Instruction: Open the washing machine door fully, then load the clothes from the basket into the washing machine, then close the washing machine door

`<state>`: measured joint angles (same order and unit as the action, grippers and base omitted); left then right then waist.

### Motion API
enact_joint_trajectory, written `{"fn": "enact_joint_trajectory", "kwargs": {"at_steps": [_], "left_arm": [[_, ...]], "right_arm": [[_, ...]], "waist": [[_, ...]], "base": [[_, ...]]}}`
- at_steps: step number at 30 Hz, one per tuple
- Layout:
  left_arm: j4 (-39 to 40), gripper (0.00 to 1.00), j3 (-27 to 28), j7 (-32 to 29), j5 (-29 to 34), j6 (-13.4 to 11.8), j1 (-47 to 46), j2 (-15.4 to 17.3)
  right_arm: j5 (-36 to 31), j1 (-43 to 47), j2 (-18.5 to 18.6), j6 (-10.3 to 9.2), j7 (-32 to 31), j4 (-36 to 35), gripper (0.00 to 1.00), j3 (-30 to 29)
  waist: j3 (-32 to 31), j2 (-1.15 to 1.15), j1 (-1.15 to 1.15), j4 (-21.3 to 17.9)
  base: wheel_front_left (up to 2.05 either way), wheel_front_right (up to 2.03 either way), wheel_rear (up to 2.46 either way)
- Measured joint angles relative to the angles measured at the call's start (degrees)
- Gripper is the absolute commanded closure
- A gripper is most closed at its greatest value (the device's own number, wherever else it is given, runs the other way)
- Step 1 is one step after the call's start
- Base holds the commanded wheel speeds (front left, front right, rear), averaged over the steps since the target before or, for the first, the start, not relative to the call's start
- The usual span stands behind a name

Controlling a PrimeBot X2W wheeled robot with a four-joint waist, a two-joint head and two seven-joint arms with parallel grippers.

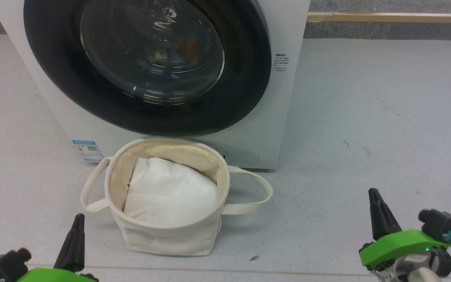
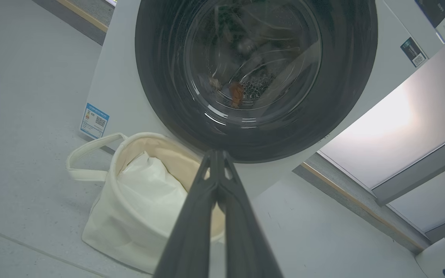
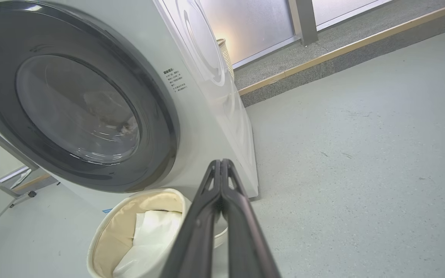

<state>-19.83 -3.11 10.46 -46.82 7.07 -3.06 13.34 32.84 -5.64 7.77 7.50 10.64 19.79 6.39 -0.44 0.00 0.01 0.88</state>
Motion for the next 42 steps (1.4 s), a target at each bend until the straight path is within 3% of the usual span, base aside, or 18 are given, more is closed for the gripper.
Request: {"fn": "enact_joint_trajectory", "kwargs": {"at_steps": [42], "left_arm": [[1.34, 1.00, 3.11, -6.99, -18.63, 0.00, 0.00, -4.47]], "right_arm": [[24.34, 0.05, -2.01, -0.01, -7.05, -1.37, 1.00, -5.78]], "waist": [[0.26, 0.00, 0.00, -0.37]], "base": [[0.00, 0.00, 0.00]]}}
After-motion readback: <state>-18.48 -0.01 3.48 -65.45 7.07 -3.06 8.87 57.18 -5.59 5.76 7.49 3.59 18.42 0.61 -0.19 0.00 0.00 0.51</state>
